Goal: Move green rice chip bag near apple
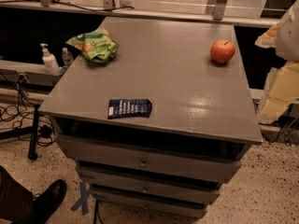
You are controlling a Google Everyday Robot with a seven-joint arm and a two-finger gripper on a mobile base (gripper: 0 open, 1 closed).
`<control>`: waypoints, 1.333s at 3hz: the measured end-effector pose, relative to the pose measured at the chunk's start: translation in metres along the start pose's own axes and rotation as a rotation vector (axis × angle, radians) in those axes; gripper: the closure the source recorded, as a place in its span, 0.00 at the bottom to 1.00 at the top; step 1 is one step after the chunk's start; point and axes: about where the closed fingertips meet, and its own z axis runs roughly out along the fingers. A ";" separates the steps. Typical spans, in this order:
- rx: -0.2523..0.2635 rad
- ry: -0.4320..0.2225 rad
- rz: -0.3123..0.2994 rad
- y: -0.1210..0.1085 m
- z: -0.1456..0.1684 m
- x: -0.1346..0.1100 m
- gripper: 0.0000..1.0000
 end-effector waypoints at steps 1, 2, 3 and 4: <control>0.000 0.000 0.000 0.000 0.000 0.000 0.00; -0.011 -0.069 0.043 0.005 0.015 -0.019 0.00; -0.039 -0.184 0.122 0.014 0.041 -0.059 0.00; -0.071 -0.318 0.198 0.019 0.065 -0.112 0.00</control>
Offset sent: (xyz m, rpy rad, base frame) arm 0.0131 0.0639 -0.0378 0.2428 0.0119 -0.0630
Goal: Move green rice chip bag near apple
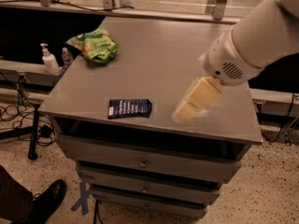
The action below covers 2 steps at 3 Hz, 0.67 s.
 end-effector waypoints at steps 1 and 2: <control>-0.043 -0.146 0.107 0.013 0.036 -0.043 0.00; -0.018 -0.190 0.117 0.009 0.035 -0.056 0.00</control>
Offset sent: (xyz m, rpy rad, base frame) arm 0.0102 0.0472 -0.0078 0.1487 0.0166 -0.0427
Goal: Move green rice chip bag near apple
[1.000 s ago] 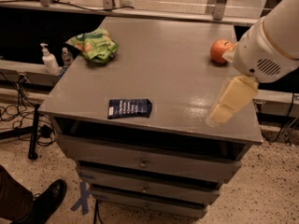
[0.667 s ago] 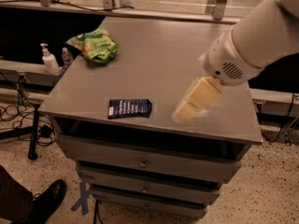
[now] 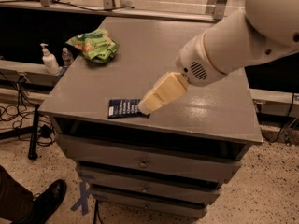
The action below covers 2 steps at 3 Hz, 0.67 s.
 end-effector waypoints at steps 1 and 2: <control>0.013 -0.006 -0.005 -0.001 0.002 -0.001 0.00; 0.019 -0.065 0.006 -0.012 0.027 0.002 0.00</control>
Offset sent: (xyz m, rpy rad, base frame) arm 0.0804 0.0163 -0.0335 0.1861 -0.1859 -0.1040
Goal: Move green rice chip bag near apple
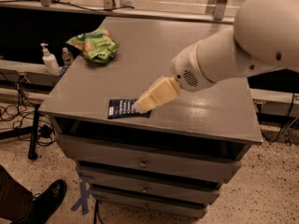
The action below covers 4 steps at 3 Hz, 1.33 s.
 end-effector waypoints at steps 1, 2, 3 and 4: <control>0.057 -0.137 0.011 -0.035 0.026 -0.016 0.00; 0.115 -0.274 0.022 -0.068 0.049 -0.042 0.00; 0.153 -0.376 0.049 -0.090 0.074 -0.067 0.00; 0.171 -0.439 0.092 -0.102 0.110 -0.085 0.00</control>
Offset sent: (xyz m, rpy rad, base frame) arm 0.1524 0.0281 0.0081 0.3427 -0.3231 -0.1633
